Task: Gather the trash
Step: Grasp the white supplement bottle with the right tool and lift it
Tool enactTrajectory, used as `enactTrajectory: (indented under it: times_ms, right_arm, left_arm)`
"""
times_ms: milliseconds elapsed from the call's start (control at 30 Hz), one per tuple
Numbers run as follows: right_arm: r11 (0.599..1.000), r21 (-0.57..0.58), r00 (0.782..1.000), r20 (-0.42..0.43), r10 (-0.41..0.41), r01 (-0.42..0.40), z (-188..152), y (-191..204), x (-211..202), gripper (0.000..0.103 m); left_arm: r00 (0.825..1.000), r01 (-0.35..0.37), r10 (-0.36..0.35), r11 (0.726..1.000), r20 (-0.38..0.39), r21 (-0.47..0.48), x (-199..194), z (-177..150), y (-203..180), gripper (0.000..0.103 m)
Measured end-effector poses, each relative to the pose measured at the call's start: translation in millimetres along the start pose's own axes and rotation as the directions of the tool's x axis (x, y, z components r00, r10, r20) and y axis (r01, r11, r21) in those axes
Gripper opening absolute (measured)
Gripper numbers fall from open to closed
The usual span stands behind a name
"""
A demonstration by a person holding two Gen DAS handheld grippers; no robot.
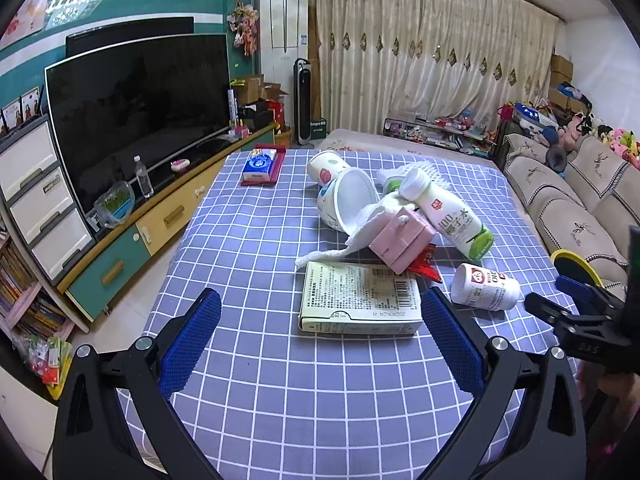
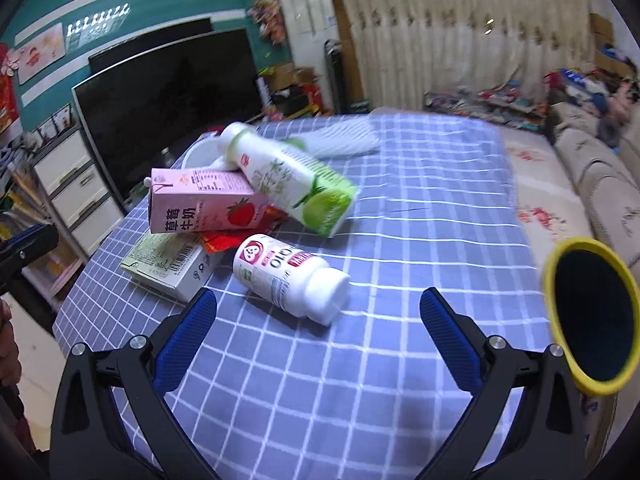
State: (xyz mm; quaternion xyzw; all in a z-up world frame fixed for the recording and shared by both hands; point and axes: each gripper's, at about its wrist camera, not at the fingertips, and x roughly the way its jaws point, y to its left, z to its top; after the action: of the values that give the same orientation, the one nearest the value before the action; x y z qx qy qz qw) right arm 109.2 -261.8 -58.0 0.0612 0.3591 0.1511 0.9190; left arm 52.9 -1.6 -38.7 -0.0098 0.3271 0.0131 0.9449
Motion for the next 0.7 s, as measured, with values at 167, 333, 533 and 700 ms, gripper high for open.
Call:
enactTrajectory:
  times_ms: [167, 333, 533, 700]
  right_arm:
    - [0.999, -0.008, 0.997, -0.064, 0.043, -0.043, 11, 0, 32, 0.097]
    - [0.999, 0.023, 0.993, -0.107, 0.050, -0.048, 14, 4, 49, 0.097]
    - [0.995, 0.093, 0.996, -0.084, -0.029, 0.037, 10, 19, 54, 0.097]
    - [0.981, 0.174, 0.994, -0.085, -0.072, 0.086, 9, 25, 62, 0.097]
  left_arm:
    - [1.000, -0.003, 0.003, 1.000, -0.023, -0.011, 16, 2, 3, 0.099]
    - [0.999, 0.004, -0.004, 1.000, -0.041, -0.016, 29, 5, 2, 0.099]
    - [0.999, 0.019, -0.019, 1.000, -0.047, -0.010, 38, 3, 1, 0.099]
    - [0.998, 0.035, -0.036, 0.999, -0.050, -0.016, 42, 3, 7, 0.099]
